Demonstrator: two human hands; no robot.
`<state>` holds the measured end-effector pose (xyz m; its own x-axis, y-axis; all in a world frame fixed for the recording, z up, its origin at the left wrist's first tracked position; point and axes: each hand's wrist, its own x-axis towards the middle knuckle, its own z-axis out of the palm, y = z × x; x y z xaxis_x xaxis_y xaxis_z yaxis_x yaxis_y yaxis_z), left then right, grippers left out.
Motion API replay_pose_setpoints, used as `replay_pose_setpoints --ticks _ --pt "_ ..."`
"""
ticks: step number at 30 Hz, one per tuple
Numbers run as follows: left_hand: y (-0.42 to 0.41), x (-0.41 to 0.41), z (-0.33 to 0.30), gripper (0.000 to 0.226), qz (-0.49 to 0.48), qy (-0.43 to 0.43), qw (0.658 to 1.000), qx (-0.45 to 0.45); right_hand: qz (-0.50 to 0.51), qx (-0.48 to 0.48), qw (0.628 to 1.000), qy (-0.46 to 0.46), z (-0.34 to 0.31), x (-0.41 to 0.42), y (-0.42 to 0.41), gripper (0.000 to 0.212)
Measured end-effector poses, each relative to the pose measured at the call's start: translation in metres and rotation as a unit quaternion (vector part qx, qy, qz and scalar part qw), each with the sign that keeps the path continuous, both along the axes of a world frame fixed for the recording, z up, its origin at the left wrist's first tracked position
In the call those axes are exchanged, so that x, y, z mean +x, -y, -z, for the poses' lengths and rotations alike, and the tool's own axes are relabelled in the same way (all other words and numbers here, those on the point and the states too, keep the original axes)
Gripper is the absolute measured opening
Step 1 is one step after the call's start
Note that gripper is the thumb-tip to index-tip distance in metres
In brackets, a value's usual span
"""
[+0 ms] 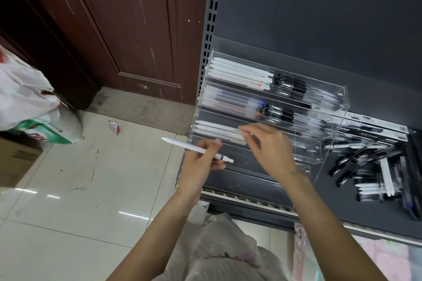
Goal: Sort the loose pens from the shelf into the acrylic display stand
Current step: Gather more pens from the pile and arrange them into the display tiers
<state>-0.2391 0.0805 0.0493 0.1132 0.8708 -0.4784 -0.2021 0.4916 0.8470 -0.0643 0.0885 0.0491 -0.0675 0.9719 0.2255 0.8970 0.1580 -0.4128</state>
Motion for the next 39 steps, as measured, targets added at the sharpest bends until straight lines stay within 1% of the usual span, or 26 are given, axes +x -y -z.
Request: replay_pose_setpoints --ticks 3,5,8,9,10,11,12,13,14,15,16,19,25,27,33,36,39 --pt "-0.004 0.007 -0.003 0.024 0.002 0.019 1.0 0.025 -0.011 -0.051 0.986 -0.156 -0.02 -0.016 0.029 0.025" --pt "-0.006 0.014 -0.006 0.027 0.011 0.023 0.999 0.039 0.002 -0.056 0.979 -0.197 -0.023 -0.026 0.044 0.025" --pt "-0.009 0.025 -0.012 0.036 0.051 0.025 0.997 0.044 0.053 0.003 0.976 -0.211 -0.022 -0.024 0.05 0.02" --pt "-0.01 0.027 -0.011 0.042 0.08 -0.016 0.994 0.069 0.078 0.024 0.973 -0.218 -0.021 -0.016 0.049 0.018" --pt "-0.012 0.026 -0.008 0.049 0.118 -0.112 0.978 0.128 0.106 0.041 0.968 -0.223 -0.021 -0.007 0.048 0.016" --pt "-0.015 0.023 -0.002 0.053 0.151 -0.249 0.931 0.221 0.132 0.056 0.965 -0.22 -0.022 0.004 0.047 0.016" --pt "-0.019 0.019 0.005 0.052 0.16 -0.379 0.854 0.318 0.153 0.066 0.964 -0.207 -0.021 0.016 0.047 0.015" --pt "-0.023 0.015 0.012 0.046 0.155 -0.453 0.784 0.394 0.17 0.069 0.965 -0.188 -0.02 0.027 0.047 0.016" --pt "-0.028 0.011 0.017 0.039 0.155 -0.491 0.739 0.435 0.18 0.067 0.967 -0.168 -0.018 0.036 0.047 0.016" --pt "-0.031 0.008 0.021 0.035 0.158 -0.516 0.709 0.455 0.184 0.064 0.97 -0.147 -0.015 0.042 0.045 0.016" --pt "-0.033 0.006 0.025 0.035 0.168 -0.538 0.687 0.459 0.181 0.061 0.973 -0.128 -0.012 0.047 0.043 0.016" --pt "-0.037 0.002 0.03 0.04 0.209 -0.585 0.648 0.442 0.16 0.058 0.981 -0.094 0.001 0.046 0.03 0.015" --pt "-0.038 0.002 0.031 0.046 0.24 -0.617 0.624 0.415 0.163 0.03 0.986 -0.014 0.018 0.017 0.008 0.01" --pt "-0.037 0.001 0.031 0.048 0.246 -0.619 0.619 0.416 0.164 0.028 0.986 0.008 0.022 0.007 0.003 0.012" --pt "-0.039 0.0 0.033 0.048 0.242 -0.615 0.613 0.433 0.178 0.042 0.983 -0.005 0.03 -0.012 -0.007 0.027" --pt "-0.04 0.0 0.036 0.047 0.241 -0.612 0.613 0.438 0.196 0.049 0.979 0.008 0.028 -0.022 -0.002 0.023" --pt "-0.039 0.0 0.034 0.046 0.243 -0.607 0.618 0.436 0.189 0.047 0.981 0.017 0.026 -0.025 0.002 0.023"
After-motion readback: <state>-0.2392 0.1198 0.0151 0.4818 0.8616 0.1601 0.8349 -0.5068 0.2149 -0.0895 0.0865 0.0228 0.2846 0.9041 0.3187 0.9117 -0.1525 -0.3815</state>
